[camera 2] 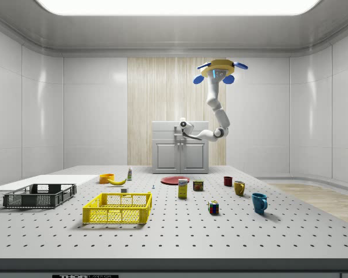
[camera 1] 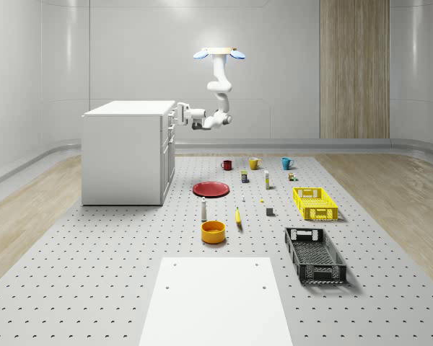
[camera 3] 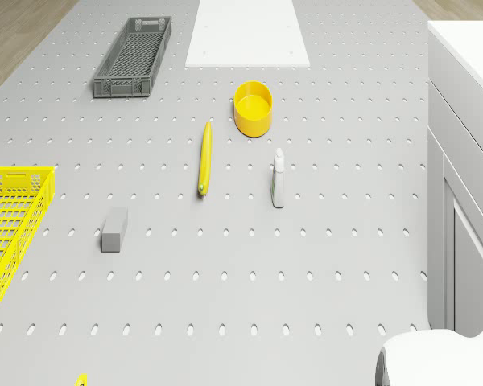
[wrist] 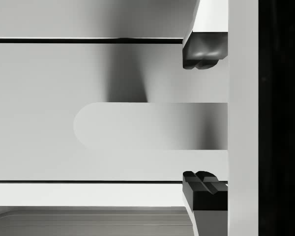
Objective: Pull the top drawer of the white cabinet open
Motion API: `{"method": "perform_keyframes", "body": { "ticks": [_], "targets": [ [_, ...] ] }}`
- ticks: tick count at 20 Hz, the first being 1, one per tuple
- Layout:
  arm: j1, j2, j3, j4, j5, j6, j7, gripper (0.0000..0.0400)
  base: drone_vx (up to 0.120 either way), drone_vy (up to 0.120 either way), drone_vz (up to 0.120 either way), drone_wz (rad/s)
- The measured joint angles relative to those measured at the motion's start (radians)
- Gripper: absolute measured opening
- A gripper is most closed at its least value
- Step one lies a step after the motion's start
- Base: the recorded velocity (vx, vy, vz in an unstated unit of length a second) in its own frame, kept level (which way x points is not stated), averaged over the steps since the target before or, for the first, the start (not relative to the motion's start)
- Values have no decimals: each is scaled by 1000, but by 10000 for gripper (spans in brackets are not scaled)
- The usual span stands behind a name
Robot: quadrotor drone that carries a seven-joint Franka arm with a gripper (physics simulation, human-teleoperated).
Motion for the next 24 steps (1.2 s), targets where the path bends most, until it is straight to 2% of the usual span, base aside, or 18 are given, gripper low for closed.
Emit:
{"method": "perform_keyframes", "body": {
  "ticks": [14,15,17,19,24],
  "targets": [
    [-27,-3,22,-1,5,-11,4,305,0,0,0,0],
    [-29,-3,23,-1,5,-12,4,289,0,0,0,0],
    [-32,-3,26,-1,6,-13,5,217,0,0,0,0],
    [-35,-4,28,-1,6,-14,6,173,0,0,0,0],
    [-43,-5,34,-1,7,-17,4,124,0,0,0,0]
  ]
}}
